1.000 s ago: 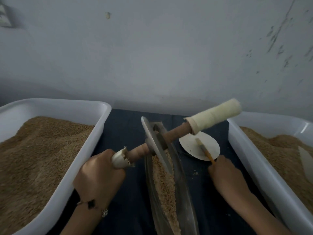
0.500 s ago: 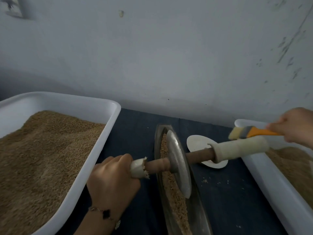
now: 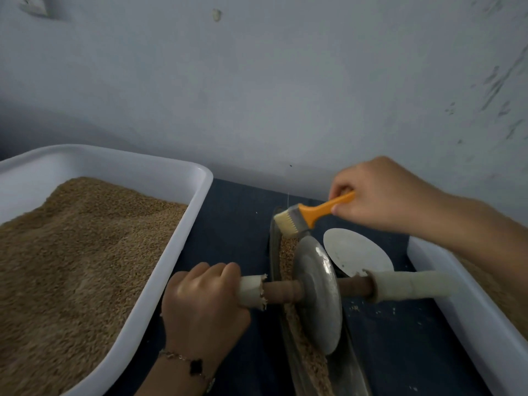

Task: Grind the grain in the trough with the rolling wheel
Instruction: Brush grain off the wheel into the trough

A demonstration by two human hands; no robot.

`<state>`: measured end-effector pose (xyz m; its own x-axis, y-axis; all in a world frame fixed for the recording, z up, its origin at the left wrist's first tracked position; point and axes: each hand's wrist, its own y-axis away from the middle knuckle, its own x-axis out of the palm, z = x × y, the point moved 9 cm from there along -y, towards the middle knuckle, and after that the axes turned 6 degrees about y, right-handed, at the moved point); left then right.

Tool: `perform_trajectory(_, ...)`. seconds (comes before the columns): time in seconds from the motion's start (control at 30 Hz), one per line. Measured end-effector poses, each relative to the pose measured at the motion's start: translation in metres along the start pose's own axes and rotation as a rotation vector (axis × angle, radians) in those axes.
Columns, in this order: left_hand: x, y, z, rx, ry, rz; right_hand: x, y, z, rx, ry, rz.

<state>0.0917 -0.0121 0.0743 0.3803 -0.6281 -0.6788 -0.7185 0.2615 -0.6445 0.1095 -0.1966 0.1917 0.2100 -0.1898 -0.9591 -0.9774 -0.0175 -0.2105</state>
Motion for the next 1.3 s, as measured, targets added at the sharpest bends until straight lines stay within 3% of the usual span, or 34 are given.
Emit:
perform_trajectory(0.33,-0.001,0.0,-0.009,0.088,-0.021,0.015,0.028,-0.013,0.018,-0.032,0.214,0.051)
perform_trajectory(0.6,-0.003,0.001,-0.012,0.123,-0.011,0.018,0.044,-0.013,0.026,-0.109,0.124,0.33)
perform_trajectory(0.8,-0.003,0.0,-0.013,0.129,-0.004,0.006,0.01,-0.029,0.003,-0.042,0.077,0.237)
perform_trajectory(0.97,-0.002,0.001,-0.012,0.124,-0.015,0.022,0.025,-0.039,0.01,-0.036,0.121,0.148)
perform_trajectory(1.17,-0.001,0.0,-0.012,0.115,-0.02,0.031,0.059,-0.021,0.029,-0.175,0.063,0.427)
perform_trajectory(1.3,-0.002,0.0,-0.012,0.112,-0.018,0.019,0.03,-0.031,0.011,-0.122,0.013,0.362)
